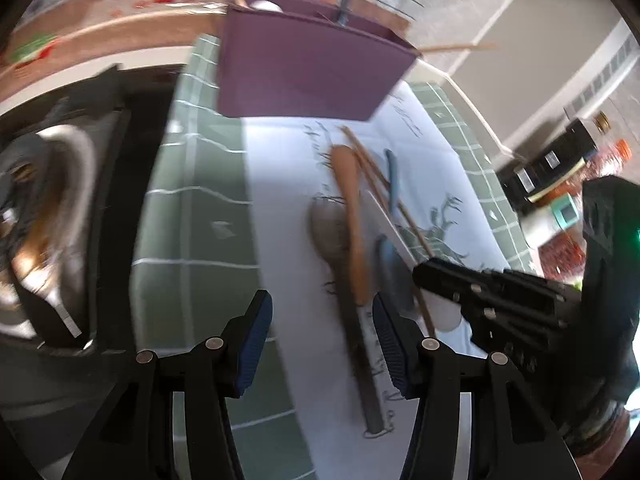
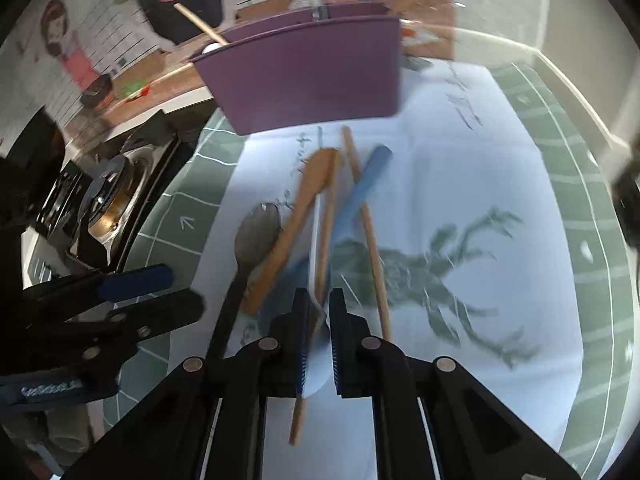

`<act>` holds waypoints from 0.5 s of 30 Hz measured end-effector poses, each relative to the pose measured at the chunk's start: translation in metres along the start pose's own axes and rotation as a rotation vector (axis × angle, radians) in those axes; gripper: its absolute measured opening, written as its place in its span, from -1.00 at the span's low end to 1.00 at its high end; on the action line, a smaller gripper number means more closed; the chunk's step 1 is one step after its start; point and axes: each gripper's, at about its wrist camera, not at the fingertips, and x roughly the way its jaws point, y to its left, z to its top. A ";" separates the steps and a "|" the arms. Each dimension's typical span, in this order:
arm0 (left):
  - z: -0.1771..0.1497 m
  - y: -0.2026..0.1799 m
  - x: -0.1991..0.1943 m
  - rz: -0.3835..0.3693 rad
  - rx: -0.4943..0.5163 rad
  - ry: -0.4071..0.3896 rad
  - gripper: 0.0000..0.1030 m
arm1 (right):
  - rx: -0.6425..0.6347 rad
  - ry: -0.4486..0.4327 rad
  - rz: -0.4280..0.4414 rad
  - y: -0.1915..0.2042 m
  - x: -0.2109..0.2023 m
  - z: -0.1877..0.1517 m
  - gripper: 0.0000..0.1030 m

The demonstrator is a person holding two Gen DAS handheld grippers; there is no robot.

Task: Organize utensils
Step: 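Grasp the large dark spoon with the left gripper while the right lowers toward the blue spoon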

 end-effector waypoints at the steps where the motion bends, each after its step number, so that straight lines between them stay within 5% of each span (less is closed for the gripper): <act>1: 0.004 -0.005 0.005 -0.002 0.009 0.014 0.03 | 0.008 -0.001 0.000 -0.003 -0.002 -0.002 -0.84; 15: 0.034 -0.025 0.036 0.135 -0.047 0.056 -0.07 | -0.089 -0.045 0.081 -0.039 -0.029 -0.002 -0.86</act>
